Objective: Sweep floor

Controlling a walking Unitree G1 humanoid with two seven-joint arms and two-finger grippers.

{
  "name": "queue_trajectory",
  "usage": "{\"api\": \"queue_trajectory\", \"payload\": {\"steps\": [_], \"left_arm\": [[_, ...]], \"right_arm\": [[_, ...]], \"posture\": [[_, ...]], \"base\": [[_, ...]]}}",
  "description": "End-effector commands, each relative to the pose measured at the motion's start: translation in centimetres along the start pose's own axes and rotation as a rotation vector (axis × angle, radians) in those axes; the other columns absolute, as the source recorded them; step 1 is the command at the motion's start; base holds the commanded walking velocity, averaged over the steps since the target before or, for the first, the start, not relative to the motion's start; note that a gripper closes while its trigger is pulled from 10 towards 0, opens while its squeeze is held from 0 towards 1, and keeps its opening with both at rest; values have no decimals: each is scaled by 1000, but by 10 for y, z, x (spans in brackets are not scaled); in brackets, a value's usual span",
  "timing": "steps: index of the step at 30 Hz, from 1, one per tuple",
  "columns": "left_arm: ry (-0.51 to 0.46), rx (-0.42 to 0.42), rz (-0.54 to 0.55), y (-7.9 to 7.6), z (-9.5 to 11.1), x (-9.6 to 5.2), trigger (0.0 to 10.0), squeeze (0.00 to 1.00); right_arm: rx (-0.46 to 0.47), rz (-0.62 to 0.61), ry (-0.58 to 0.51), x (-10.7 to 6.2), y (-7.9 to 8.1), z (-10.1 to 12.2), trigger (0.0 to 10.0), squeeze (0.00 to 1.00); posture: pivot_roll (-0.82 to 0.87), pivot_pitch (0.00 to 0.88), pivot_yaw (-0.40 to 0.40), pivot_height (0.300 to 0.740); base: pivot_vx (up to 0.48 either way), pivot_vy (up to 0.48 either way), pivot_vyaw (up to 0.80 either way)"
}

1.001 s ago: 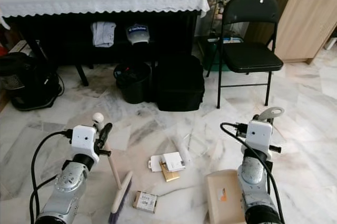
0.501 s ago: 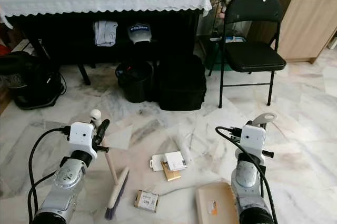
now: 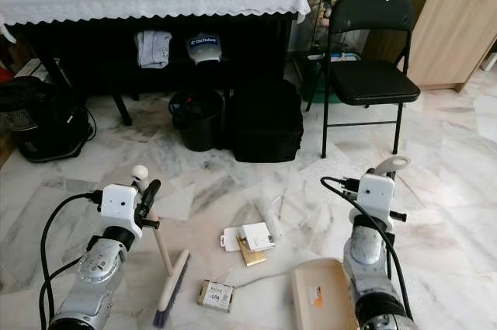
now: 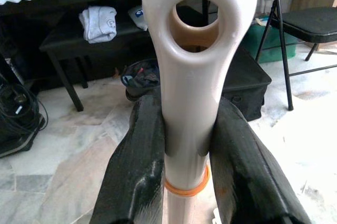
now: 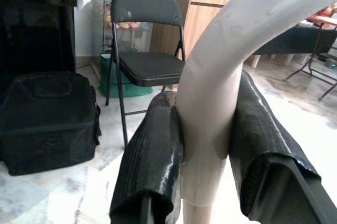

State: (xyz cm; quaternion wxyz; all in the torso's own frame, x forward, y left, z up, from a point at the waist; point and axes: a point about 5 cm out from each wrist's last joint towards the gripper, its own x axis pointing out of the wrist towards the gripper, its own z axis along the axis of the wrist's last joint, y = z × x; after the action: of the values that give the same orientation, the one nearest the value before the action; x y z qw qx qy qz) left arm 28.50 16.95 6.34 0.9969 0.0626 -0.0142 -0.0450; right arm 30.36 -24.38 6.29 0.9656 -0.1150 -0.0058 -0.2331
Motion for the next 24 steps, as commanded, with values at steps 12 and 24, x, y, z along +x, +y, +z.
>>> {"api": "queue_trajectory", "payload": {"steps": [12,24], "left_arm": [[-53,20,3,5,8,-6,10000,0],[-63,17,-15,4,12,-15,10000,0]], "right_arm": [[128,154,-51,11,28,24,10000,0],[151,199,1,2,33,10,10000,0]], "posture": [[-39,0,17,740],[-10,49,22,740]], "base": [[0,0,0],[0,0,0]]}}
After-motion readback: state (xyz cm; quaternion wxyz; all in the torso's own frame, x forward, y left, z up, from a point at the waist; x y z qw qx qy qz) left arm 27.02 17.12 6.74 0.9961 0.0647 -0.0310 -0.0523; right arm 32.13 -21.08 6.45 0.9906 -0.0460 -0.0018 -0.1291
